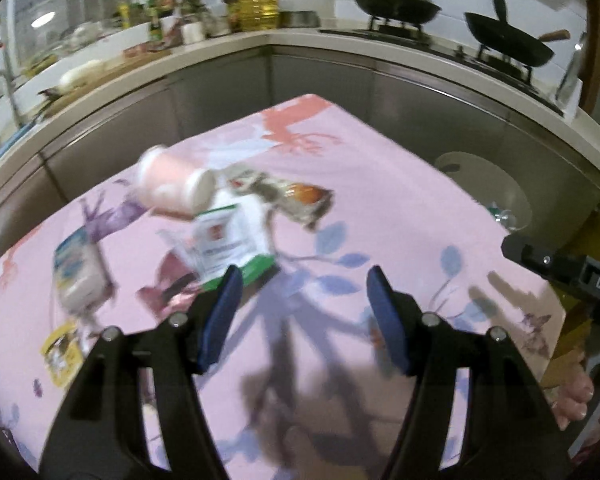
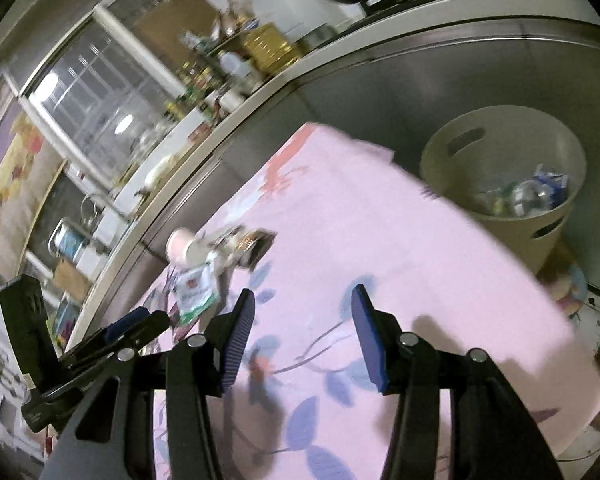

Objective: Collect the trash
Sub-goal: 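Return both grippers to the table toward the yellow wrappers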

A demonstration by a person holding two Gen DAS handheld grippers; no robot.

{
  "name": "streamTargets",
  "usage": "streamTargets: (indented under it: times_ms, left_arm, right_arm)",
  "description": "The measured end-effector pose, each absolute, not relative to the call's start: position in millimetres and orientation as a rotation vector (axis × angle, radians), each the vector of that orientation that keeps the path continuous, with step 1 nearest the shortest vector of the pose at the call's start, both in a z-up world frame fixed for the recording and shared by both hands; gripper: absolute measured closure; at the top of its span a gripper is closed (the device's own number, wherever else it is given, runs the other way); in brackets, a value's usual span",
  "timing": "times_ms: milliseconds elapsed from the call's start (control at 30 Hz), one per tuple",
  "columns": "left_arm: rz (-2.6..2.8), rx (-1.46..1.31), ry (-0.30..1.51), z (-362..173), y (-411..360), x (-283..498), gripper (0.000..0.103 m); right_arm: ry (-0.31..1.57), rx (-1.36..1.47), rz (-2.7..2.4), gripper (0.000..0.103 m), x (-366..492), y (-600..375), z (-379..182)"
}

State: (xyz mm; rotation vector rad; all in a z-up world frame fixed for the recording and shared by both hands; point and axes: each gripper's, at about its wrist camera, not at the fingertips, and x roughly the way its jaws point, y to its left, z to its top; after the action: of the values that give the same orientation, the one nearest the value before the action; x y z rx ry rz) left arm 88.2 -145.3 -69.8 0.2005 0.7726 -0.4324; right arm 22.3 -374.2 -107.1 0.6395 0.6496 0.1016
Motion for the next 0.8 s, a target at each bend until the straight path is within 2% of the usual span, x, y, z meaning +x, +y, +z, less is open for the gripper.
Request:
streamTargets:
  times_ms: [667,800]
  left_arm:
    - [-0.24,0.065,0.782,-85.2,-13.9,83.3,0.041]
    - [-0.208,-0.023,0.79,-89.4,47.3,80.8,0.041]
  right_arm:
    - [0.812,0.478,0.283,0.055,47.3,-255.3,-119.1]
    - [0.833,0.461,0.308,0.055,50.1,-243.3,-121.3]
